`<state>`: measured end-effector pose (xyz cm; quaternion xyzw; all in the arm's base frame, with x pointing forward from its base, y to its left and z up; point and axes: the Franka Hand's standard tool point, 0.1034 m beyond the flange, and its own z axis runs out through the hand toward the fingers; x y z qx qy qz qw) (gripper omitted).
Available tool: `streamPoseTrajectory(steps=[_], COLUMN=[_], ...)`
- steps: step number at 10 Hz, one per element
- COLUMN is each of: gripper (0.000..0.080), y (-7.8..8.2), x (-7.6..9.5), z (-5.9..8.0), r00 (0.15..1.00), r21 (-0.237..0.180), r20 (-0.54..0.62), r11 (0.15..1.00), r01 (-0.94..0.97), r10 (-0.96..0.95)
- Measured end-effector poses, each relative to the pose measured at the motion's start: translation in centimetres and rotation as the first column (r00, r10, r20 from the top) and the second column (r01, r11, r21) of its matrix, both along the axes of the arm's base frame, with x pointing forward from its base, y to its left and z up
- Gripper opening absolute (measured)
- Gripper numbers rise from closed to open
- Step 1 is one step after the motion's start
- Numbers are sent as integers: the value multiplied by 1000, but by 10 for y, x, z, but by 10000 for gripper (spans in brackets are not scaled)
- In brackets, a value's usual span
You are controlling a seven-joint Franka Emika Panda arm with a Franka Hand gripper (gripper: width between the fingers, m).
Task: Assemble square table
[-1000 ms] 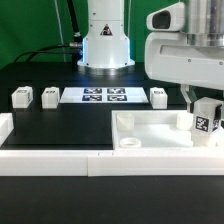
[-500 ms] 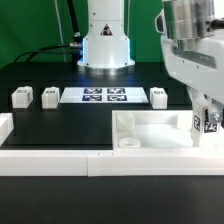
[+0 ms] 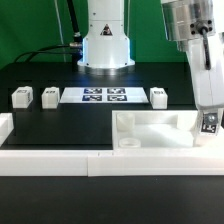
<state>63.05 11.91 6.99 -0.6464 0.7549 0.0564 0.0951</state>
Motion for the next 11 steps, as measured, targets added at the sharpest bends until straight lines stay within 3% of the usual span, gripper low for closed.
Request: streamPoseTrajectory(steps=[1,2,4,8,9,11], gripper=[594,594,645,648,648,648], y=[3,5,10,7,0,-4], x=[-1,-2,-2,-2,-1,4], z=[0,0,0,-2,-1,2], r00=[994,978,835,622,421,112], r21=[-11,-30,-123,-185,-233,-277], r20=[25,57,104,112,80,30], r11=[995,980,840,631,428,116], r01=[-103,-199,-528,-753,-873,-954], r10=[103,200,540,775,903,993])
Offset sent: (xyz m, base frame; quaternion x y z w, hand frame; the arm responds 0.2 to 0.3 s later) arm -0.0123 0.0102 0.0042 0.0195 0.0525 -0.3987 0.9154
